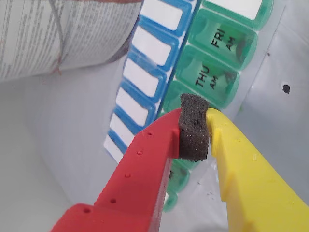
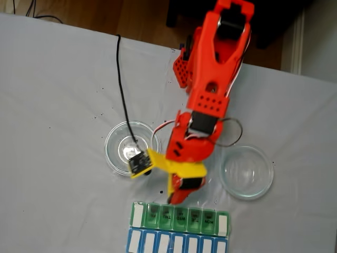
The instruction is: Sort medicines into box.
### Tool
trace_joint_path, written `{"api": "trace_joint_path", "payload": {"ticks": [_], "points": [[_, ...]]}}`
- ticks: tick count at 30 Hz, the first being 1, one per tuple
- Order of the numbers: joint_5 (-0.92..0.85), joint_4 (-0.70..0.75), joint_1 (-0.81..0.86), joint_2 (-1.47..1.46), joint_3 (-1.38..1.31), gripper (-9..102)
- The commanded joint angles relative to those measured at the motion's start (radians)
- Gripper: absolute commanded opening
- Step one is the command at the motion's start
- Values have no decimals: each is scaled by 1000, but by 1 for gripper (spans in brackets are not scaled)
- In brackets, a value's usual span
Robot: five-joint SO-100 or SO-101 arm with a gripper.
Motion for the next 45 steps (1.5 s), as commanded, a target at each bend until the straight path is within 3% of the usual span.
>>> {"api": "trace_joint_path", "payload": {"ticks": [1, 10, 20, 26, 29, 31, 45], "points": [[-54, -34, -46, 207, 84, 1], [-141, 94, -40, 793, 479, 1], [-305, 440, -155, 818, 600, 1], [-405, 732, -160, 818, 600, 2], [-514, 1015, -146, 819, 600, 2], [-385, 1048, -164, 816, 600, 2], [-334, 1049, -160, 821, 600, 2]]}}
